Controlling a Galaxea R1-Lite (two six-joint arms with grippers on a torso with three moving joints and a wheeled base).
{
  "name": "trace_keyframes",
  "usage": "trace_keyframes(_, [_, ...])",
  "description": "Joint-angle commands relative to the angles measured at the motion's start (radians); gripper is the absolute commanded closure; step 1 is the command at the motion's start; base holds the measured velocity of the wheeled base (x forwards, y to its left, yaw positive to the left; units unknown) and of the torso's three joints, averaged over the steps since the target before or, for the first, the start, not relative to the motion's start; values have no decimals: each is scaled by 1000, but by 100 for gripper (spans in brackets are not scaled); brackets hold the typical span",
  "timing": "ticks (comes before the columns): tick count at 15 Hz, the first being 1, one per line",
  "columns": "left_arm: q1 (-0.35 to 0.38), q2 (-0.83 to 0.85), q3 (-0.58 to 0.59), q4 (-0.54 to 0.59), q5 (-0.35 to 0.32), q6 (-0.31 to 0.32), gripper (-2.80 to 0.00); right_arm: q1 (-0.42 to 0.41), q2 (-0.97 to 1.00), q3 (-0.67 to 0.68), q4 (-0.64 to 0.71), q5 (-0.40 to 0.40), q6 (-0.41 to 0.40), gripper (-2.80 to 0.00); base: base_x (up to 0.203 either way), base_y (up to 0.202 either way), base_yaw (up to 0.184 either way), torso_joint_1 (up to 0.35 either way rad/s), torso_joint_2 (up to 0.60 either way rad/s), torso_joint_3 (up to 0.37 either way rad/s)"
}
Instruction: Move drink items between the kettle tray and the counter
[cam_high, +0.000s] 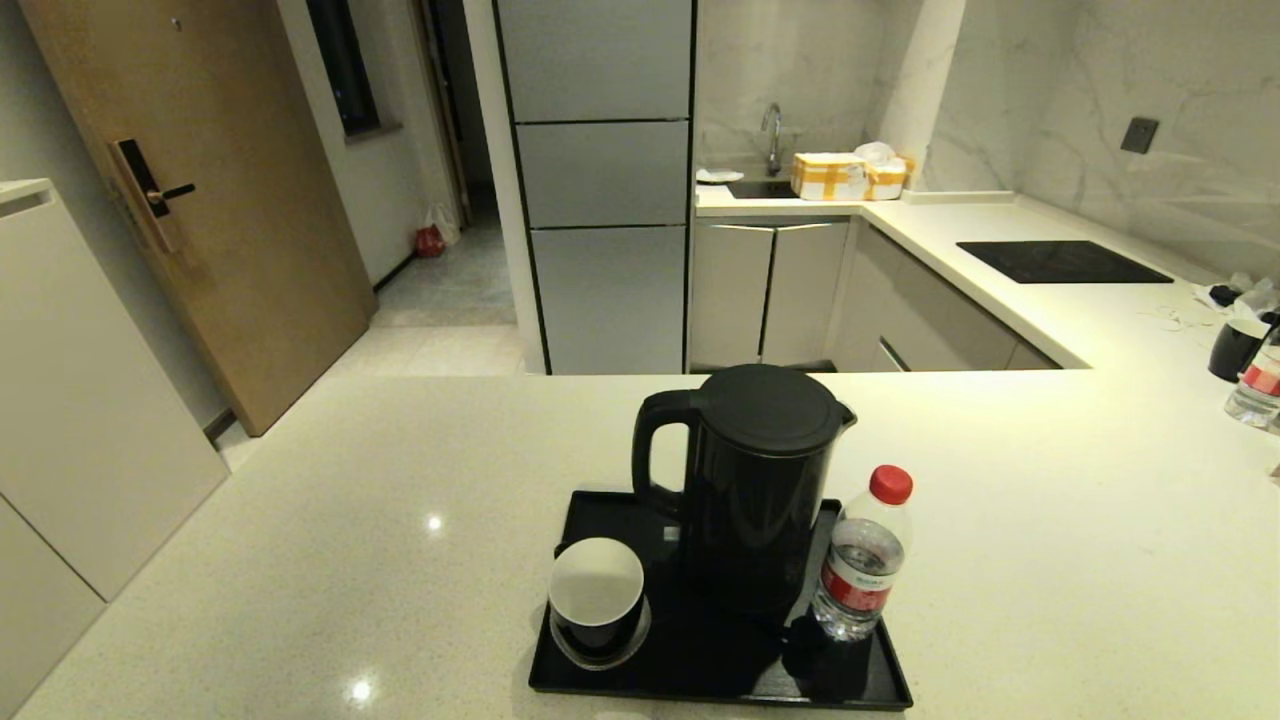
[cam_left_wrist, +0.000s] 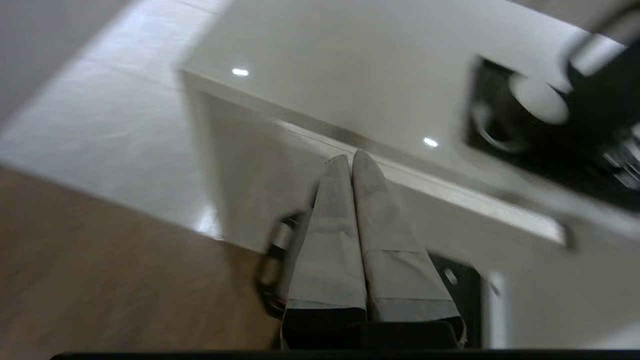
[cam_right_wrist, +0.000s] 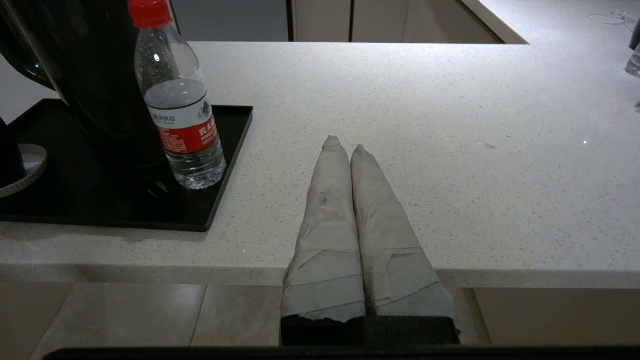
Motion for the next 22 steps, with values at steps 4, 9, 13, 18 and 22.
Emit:
trace_keyframes(4, [-7,-190,447,-432,-112,38,0,-1,1,2,0,0,0,0,0,0,0,0,0,0])
trace_keyframes(9, [-8,-195,1056,-1147,-2,209,0,1,1,2,0,0,-1,0,0,0,0,0,0,0])
trace_keyframes(13, [-8,-196,1372,-1613,-78,343,0,-1,1,2,0,0,-1,0,0,0,0,0,0,0])
trace_keyframes(18, [-8,-196,1376,-1512,-133,302,0,-1,1,2,0,0,-1,0,0,0,0,0,0,0])
trace_keyframes(22, [-8,-198,1376,-1515,-133,302,0,1,1,2,0,0,-1,0,0,0,0,0,0,0])
